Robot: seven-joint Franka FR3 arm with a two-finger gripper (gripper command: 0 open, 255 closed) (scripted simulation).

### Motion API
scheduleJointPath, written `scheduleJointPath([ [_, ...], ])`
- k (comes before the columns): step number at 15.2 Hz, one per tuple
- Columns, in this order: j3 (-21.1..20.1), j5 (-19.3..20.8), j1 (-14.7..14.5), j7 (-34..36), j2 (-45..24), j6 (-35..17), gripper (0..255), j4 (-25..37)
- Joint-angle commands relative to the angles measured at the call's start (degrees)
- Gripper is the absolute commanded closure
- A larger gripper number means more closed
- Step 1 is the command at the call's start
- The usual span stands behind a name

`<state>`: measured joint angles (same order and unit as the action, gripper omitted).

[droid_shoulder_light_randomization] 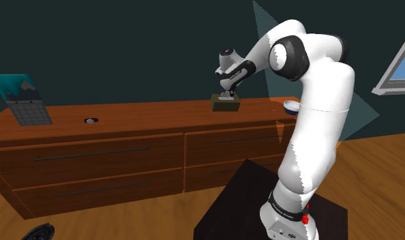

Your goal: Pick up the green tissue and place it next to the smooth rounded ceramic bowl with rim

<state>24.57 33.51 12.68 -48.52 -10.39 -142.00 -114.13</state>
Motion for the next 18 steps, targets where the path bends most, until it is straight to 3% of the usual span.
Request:
scheduleJointPath([
  [1, -0.15, -0.50, -0.07, -0.87, 0.72, 1.39, 255, 0.79],
  [18, -0.97, -3.75, -0.65, -7.09, 5.17, 12.27, 255, 8.25],
])
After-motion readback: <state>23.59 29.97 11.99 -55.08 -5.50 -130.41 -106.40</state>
